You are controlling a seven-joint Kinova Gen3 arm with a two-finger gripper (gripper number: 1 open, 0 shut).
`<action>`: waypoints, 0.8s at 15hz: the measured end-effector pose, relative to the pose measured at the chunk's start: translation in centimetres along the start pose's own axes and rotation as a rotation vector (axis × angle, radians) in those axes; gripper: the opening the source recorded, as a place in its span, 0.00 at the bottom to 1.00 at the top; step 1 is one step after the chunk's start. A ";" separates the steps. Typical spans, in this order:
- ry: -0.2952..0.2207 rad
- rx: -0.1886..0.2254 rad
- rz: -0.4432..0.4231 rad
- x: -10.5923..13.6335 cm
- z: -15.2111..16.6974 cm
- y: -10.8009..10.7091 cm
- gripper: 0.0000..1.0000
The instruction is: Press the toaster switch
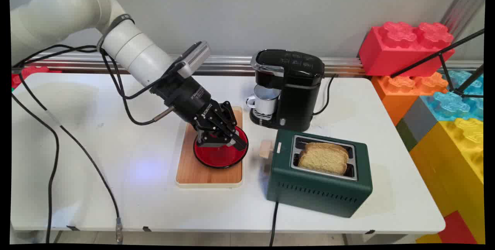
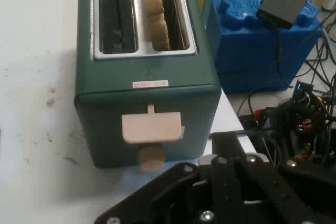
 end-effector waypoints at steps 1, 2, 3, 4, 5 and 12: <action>0.005 0.000 -0.003 -0.2 0.1 -0.1 0.00; 0.009 0.000 -0.005 -0.4 0.2 -0.2 0.00; 0.013 0.000 -0.006 -0.6 0.3 -0.3 0.00; 0.018 0.001 -0.007 -0.7 0.4 -0.3 0.00; 0.023 0.003 -0.008 -0.9 0.6 -0.4 0.00; 0.061 0.031 -0.005 -1.5 2.1 -1.2 0.00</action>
